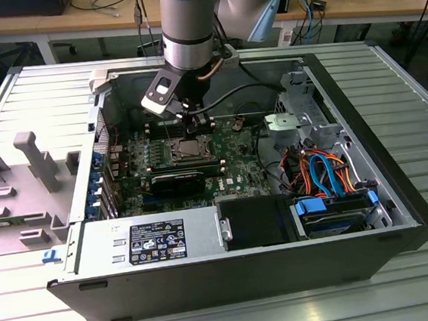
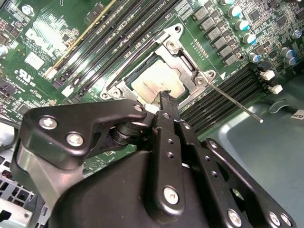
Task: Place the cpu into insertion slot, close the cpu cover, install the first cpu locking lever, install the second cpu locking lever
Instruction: 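Install the first cpu locking lever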
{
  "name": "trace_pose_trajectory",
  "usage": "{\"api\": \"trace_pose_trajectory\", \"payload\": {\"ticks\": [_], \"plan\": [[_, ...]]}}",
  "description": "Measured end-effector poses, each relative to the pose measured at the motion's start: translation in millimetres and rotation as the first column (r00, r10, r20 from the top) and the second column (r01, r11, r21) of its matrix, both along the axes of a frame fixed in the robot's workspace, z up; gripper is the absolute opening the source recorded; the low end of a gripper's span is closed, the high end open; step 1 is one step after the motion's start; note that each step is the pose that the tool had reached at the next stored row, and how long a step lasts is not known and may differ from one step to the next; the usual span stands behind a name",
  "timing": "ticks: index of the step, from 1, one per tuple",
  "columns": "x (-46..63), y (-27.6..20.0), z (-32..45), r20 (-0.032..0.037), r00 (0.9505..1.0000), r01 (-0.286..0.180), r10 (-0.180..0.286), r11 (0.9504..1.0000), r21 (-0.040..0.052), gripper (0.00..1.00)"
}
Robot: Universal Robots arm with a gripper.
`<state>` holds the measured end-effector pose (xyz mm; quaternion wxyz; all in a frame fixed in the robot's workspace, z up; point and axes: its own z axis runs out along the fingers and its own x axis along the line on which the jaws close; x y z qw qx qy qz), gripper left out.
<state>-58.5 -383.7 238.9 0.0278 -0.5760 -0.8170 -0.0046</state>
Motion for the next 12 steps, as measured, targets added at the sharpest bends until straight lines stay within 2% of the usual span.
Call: {"api": "trace_pose_trajectory", "payload": {"ticks": [12], "plan": [[0.0, 0.0, 0.0, 0.0, 0.9994, -0.035, 0.035, 0.9994, 0.0, 0.11]]}}
